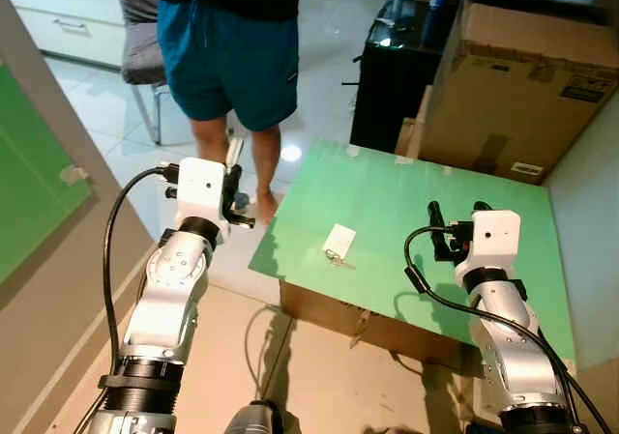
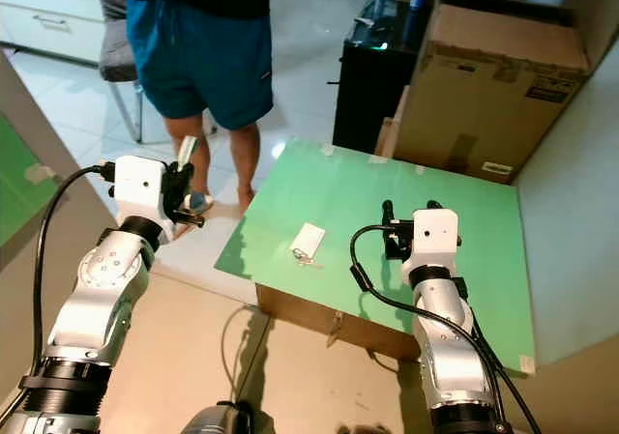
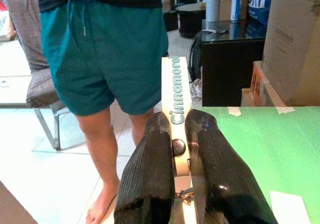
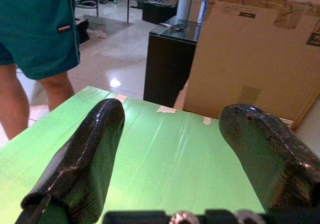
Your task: Hang keys on a hook
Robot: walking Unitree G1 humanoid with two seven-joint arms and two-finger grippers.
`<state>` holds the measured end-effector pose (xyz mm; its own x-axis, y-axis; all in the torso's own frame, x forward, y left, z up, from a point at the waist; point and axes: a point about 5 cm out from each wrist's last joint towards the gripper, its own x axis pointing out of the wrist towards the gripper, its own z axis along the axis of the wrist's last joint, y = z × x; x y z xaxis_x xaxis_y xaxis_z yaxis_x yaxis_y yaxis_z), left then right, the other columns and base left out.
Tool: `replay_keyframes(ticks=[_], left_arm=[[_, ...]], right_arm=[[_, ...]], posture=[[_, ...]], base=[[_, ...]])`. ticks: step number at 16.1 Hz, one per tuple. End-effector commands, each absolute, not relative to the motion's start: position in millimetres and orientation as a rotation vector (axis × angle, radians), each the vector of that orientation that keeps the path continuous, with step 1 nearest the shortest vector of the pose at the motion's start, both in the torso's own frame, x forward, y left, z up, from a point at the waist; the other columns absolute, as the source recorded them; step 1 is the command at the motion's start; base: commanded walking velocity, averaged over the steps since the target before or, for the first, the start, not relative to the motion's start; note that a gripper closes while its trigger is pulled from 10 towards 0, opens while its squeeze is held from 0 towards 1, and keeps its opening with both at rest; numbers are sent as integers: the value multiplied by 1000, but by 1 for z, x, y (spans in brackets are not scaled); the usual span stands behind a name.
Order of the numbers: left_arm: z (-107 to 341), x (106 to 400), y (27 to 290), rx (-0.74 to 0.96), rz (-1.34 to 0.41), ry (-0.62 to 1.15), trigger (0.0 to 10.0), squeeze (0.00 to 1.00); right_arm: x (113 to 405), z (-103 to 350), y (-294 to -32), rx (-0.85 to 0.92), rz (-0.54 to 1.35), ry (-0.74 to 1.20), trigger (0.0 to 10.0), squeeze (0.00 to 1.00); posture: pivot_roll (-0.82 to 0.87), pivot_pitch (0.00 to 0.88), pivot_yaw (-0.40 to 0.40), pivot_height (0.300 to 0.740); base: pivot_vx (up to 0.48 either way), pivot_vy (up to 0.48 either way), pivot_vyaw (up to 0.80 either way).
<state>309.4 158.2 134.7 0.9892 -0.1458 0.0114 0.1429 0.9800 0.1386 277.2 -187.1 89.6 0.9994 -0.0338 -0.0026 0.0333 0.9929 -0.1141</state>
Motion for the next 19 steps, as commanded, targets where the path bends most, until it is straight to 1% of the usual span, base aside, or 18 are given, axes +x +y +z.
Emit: replay_keyframes(ticks=[1, 3, 7, 19], left_arm=[[138, 308, 158, 135, -136, -30, 0, 0], [138, 307, 157, 134, -144, -28, 0, 0], [137, 303, 151, 130, -157, -30, 0, 0], [138, 300, 147, 140, -163, -30, 0, 0]], right_arm=[[276, 88, -190, -107, -42, 11, 10000, 0], [276, 87, -189, -106, -40, 12, 10000, 0], [276, 86, -188, -105, -34, 16, 10000, 0], [276, 83, -184, -115, -8, 33, 10000, 8]], posture=[[-121, 52, 11, 740], [-118, 48, 11, 740], [-117, 47, 10, 740], [-110, 59, 11, 740]], base=[[0, 0, 463], [0, 152, 459], [0, 429, 461], [0, 0, 462]])
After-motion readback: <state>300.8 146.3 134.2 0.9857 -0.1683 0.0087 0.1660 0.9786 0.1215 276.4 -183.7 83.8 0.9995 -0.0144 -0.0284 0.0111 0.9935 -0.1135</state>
